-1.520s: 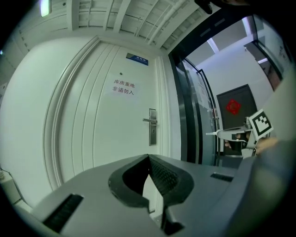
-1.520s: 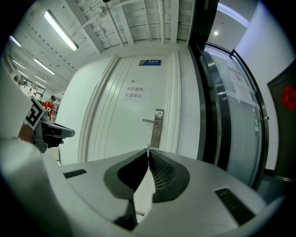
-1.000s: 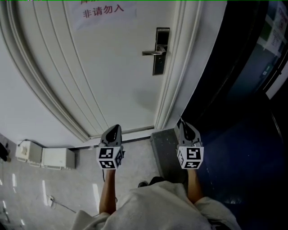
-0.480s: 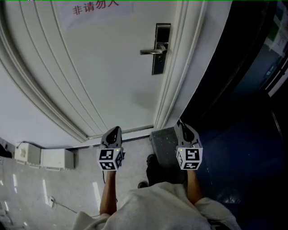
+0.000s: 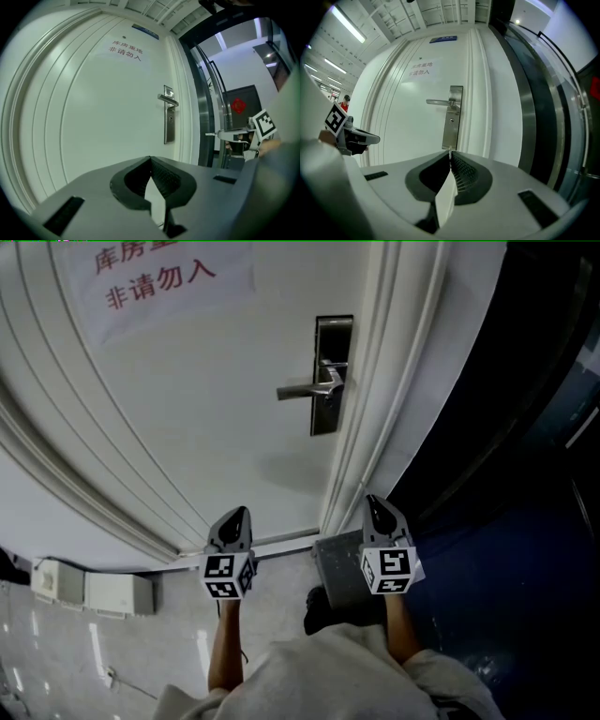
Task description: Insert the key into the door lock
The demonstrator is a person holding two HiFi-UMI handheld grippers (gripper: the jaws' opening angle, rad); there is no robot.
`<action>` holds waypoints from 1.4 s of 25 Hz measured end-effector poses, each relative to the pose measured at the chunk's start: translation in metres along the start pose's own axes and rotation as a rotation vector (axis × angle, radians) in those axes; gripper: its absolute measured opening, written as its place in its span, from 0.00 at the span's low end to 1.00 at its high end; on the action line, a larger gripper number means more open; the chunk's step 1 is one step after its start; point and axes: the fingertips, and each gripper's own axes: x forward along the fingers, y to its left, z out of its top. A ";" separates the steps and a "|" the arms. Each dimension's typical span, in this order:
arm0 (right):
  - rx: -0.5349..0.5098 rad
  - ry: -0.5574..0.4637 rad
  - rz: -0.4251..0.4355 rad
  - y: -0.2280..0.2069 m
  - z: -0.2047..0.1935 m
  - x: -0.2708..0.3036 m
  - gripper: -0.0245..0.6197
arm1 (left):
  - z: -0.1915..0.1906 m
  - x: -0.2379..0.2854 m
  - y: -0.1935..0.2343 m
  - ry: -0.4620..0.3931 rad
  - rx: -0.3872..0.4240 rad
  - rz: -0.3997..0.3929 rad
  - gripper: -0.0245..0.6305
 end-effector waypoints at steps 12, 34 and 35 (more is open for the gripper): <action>0.004 -0.013 0.105 -0.042 0.007 0.117 0.08 | 0.035 0.122 0.010 -0.015 0.017 0.041 0.06; 0.004 0.024 0.105 -0.021 -0.011 0.154 0.08 | 0.016 0.153 0.033 0.050 0.006 -0.004 0.06; -0.001 0.025 0.097 -0.018 -0.009 0.151 0.08 | 0.018 0.153 0.033 0.043 0.012 -0.020 0.06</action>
